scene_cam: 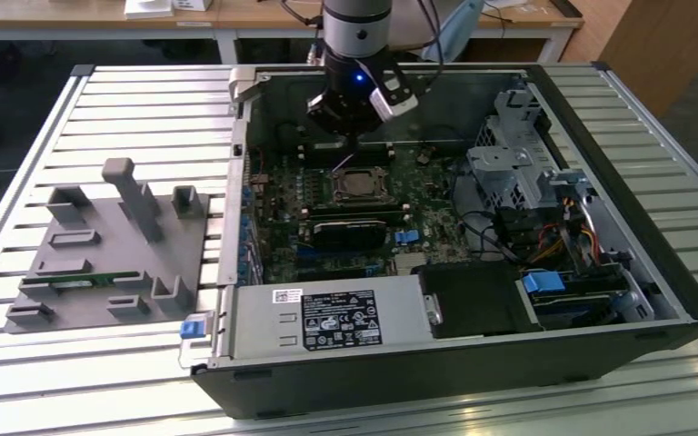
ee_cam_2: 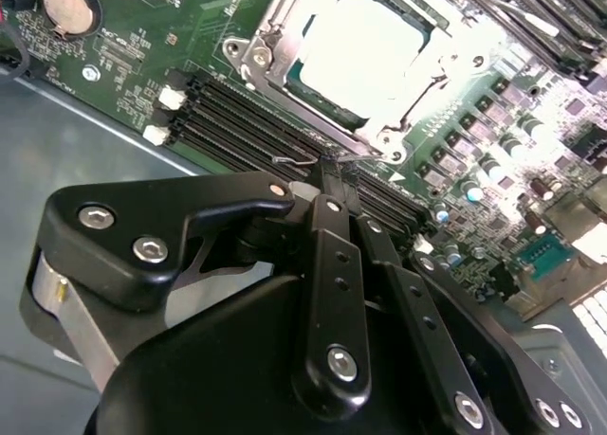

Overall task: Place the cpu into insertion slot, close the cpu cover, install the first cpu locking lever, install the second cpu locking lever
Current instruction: 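Install the first cpu locking lever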

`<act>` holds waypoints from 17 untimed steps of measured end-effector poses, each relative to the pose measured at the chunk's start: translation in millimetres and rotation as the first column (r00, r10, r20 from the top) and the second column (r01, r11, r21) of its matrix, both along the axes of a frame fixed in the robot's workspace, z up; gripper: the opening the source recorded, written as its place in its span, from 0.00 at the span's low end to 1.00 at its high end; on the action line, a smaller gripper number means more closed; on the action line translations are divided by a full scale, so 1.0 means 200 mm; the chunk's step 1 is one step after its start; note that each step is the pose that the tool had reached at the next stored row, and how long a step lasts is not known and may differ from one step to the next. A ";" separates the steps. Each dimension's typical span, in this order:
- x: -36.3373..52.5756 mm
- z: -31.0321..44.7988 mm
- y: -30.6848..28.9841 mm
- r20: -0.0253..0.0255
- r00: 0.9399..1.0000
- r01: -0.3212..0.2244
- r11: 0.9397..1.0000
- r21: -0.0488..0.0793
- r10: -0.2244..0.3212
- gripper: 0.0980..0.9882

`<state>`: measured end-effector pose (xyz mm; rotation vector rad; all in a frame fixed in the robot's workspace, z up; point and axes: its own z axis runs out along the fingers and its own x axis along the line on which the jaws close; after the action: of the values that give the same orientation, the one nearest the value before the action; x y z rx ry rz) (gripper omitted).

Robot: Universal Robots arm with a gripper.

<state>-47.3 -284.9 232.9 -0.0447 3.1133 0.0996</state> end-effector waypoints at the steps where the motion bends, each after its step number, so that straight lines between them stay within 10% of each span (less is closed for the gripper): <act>1: 0.004 -0.002 0.001 0.000 1.000 0.000 1.000 0.000 0.000 0.01; 17: 0.078 -0.048 0.008 0.000 1.000 0.000 1.000 0.000 0.000 0.01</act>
<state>-31.6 -283.4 223.3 -0.0447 3.1137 0.0995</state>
